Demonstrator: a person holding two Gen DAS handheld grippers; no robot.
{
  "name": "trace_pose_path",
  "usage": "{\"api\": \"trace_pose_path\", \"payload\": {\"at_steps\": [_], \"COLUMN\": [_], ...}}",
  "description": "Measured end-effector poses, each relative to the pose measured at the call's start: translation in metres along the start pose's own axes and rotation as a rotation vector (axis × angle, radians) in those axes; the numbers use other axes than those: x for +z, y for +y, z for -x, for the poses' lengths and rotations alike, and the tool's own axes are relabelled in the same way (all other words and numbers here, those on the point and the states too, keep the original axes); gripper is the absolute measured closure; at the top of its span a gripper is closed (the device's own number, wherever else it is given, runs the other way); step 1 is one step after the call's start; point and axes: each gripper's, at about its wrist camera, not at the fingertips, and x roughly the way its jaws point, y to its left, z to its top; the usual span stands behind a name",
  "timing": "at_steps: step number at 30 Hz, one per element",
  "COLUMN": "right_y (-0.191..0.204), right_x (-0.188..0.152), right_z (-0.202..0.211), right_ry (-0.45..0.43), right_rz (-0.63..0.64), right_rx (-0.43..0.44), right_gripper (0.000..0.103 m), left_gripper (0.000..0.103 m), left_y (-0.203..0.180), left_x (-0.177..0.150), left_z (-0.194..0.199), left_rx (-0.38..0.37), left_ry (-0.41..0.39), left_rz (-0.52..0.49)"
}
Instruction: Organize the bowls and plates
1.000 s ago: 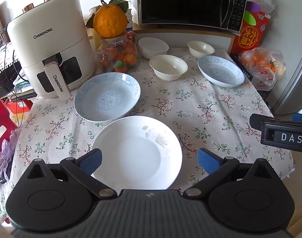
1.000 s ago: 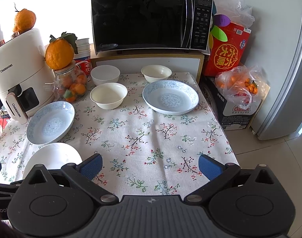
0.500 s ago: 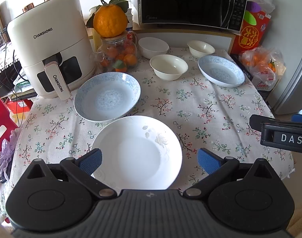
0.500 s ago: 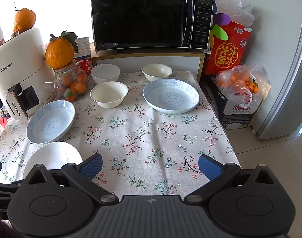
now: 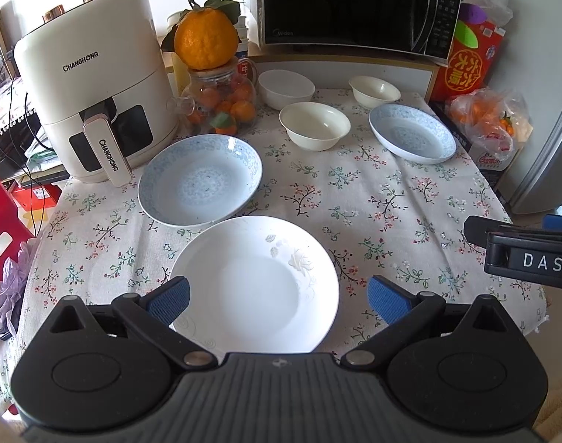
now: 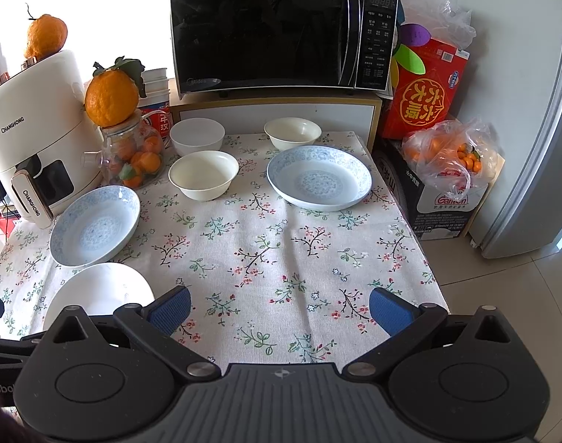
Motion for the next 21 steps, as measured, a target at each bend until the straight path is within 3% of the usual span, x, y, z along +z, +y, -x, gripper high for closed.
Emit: {"api": "trace_pose_path", "payload": {"at_steps": [21], "right_y": [0.0009], "right_x": [-0.0004], "right_z": [-0.0003], "right_ry": [0.006], "right_rz": [-0.002], "right_rx": [0.009], "right_gripper": [0.003], "left_gripper": [0.0], "left_y": [-0.0004], "left_x": [0.0018], "left_z": [-0.0006], "left_rx": [0.002], "left_ry": [-0.005], "left_rz": [-0.003]}}
